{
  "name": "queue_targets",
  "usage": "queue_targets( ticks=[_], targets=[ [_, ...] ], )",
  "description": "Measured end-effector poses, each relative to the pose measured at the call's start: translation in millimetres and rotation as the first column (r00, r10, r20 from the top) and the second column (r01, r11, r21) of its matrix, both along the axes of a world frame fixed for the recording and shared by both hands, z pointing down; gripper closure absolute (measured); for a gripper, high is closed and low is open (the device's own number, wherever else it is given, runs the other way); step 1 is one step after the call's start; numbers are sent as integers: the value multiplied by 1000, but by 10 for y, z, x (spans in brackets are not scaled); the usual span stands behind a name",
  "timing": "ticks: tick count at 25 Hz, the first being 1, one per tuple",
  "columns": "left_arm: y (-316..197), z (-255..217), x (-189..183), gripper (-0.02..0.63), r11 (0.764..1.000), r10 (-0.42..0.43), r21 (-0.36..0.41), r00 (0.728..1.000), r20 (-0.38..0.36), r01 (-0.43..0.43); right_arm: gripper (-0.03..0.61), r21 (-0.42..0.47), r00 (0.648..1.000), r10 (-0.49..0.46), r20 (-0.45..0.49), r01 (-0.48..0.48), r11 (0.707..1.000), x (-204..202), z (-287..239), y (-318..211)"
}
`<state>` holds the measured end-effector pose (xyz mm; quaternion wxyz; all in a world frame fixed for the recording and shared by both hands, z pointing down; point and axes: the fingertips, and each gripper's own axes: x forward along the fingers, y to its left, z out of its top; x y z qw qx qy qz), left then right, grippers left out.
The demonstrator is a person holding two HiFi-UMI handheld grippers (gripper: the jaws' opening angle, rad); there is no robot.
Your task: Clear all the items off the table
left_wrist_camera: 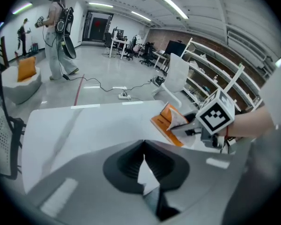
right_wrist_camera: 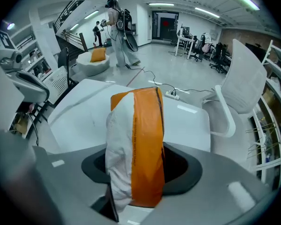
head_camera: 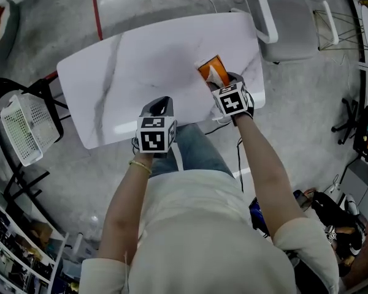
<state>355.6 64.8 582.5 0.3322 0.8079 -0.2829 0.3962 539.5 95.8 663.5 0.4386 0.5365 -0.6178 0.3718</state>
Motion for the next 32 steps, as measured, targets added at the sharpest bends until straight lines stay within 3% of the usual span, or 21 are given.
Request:
queue_targets(
  ticks=[17,32],
  targets=[
    [-204,-519,-1170,604,996,-77,51,997,3,77,319,61,998,-55,34,52,997,-1214,-778,-250],
    [-422,-731,-2295,604,978,-190,79,982,-21,191,319,116,987,-151,47,144,983,-2434,-1215,-521]
  ],
)
